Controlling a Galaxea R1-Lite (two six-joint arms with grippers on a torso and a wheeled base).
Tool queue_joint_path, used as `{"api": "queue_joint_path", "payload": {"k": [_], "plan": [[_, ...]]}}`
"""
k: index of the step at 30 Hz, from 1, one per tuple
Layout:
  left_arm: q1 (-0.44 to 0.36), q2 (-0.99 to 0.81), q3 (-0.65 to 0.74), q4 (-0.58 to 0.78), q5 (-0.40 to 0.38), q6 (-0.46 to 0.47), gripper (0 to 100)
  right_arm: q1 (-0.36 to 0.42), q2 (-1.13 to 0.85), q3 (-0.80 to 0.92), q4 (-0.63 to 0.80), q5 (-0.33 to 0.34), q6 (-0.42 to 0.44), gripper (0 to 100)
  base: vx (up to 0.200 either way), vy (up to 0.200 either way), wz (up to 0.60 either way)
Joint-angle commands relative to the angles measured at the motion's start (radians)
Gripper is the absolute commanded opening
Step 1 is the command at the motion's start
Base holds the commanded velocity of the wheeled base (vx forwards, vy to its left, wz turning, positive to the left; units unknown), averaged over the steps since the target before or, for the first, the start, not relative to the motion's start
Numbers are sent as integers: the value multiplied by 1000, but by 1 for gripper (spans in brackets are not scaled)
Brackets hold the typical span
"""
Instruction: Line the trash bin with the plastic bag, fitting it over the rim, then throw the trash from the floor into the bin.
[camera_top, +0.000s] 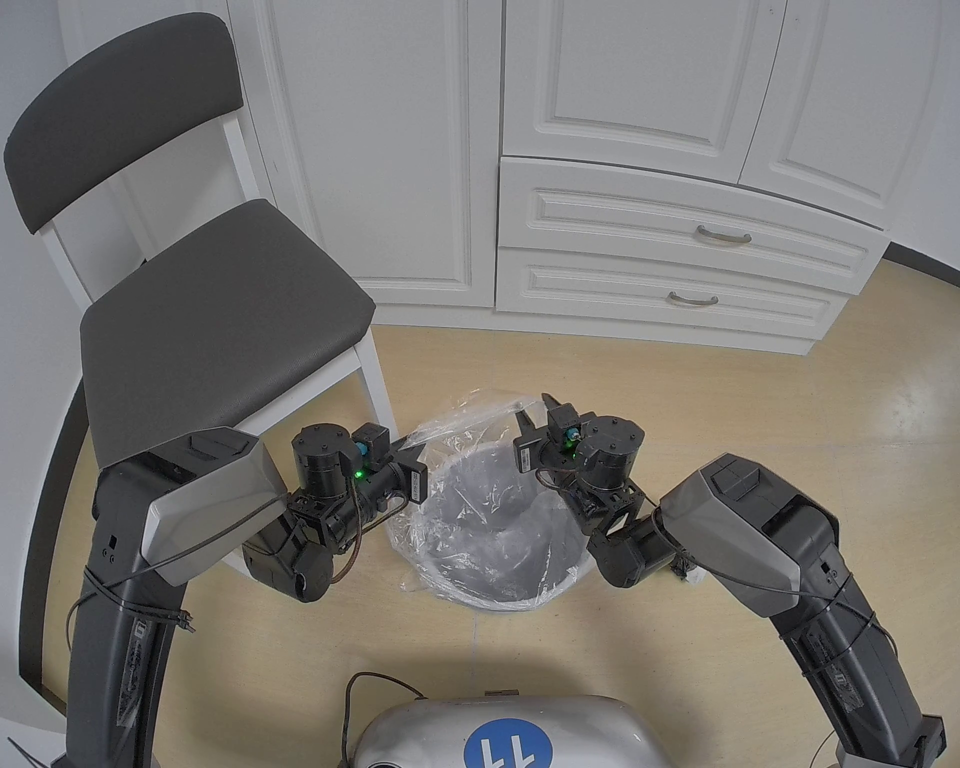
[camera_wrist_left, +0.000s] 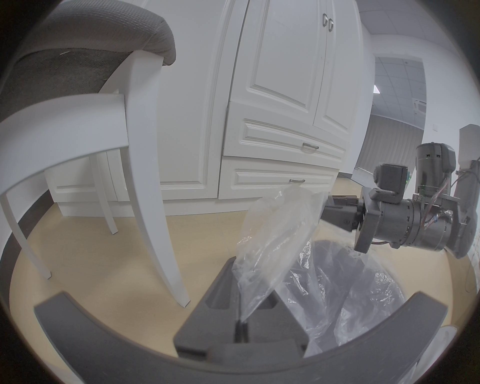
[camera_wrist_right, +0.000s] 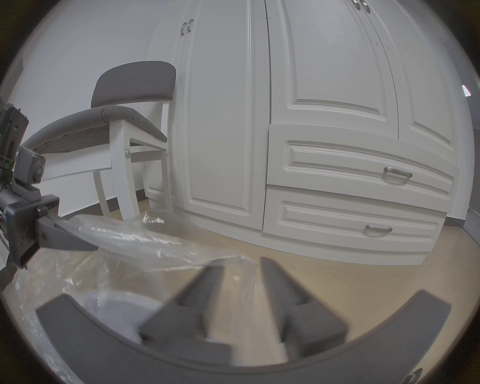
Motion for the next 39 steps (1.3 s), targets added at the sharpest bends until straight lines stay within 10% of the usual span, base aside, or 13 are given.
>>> {"api": "queue_joint_path", "payload": {"k": [1,8,16,33,39], "plan": [[1,-6,16,-8,-5,0,0,-2,-52,67,0,0,-1,100,0,0,0],[4,-145,191,-20,-111,3,0,-15,-469,541,104,26,18,100,0,0,0],[1,-225,282,-8,-154,3,0,-8,-633,777,117,9,278,100,0,0,0],[4,-340,259,399,-141,0,0,24,-578,875,126,-34,392,100,0,0,0],[23,-346,203,512,-269,-153,0,64,-475,852,100,-26,397,100,0,0,0]]}}
